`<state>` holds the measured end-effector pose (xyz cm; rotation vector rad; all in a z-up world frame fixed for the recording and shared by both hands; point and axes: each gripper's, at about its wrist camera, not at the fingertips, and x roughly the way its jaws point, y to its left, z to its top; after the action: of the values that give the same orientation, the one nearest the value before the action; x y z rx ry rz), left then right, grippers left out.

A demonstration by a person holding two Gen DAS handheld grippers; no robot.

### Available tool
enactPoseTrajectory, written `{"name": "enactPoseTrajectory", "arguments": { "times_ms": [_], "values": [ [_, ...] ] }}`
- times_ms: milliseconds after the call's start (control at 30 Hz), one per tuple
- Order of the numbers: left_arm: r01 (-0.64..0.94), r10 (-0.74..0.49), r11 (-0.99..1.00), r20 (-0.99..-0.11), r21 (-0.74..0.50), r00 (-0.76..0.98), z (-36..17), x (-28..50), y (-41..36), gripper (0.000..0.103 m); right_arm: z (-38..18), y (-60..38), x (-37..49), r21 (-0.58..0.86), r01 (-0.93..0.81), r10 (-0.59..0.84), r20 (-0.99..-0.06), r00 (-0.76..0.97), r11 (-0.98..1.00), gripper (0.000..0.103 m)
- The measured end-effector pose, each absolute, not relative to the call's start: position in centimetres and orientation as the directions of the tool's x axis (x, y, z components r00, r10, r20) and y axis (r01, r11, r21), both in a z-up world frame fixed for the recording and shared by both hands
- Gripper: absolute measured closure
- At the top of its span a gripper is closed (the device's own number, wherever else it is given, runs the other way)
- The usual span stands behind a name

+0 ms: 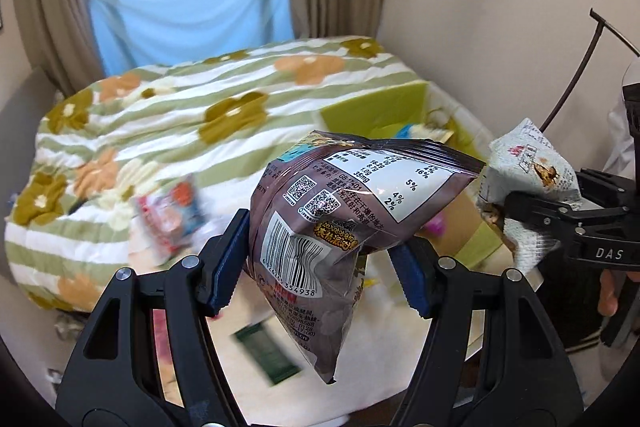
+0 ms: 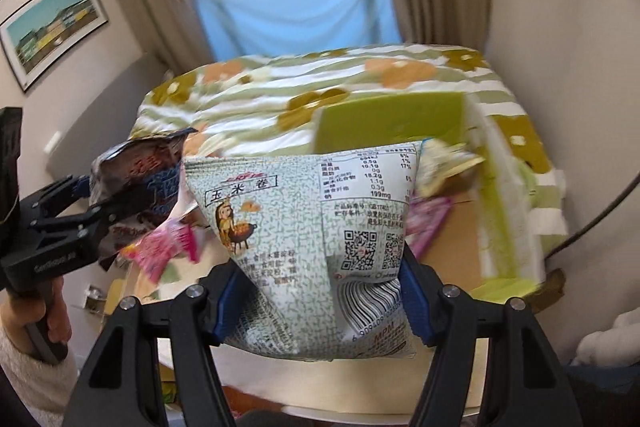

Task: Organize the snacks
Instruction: 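Lower both bags into the yellow box and open both grippers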

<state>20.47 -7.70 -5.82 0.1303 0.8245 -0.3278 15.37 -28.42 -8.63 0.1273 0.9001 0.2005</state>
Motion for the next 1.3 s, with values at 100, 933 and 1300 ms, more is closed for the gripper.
{"name": "enactPoseTrajectory", "arguments": {
  "times_ms": [100, 933, 1300],
  "values": [
    [0.354, -0.276, 0.934, -0.74, -0.055, 0.613, -6.2, 21.6, -11.6, 0.04, -8.4, -31.7, 16.1, 0.209, -0.102, 0.227, -0.757, 0.612, 0.973, 0.04],
    [0.173, -0.231, 0.972, -0.806, -0.162, 0.545, -13.5, 23.0, -18.3, 0.001, -12.7, -40.2, 20.1, 0.312, -0.098, 0.316, -0.795, 0.517, 0.945, 0.04],
    [0.1, -0.156, 0.988, -0.848, -0.121, 0.506, -14.8, 22.1, -16.0, 0.001, -15.3, -39.0, 23.3, 0.357, -0.095, 0.358, -0.806, 0.471, 0.929, 0.034]
  ]
}}
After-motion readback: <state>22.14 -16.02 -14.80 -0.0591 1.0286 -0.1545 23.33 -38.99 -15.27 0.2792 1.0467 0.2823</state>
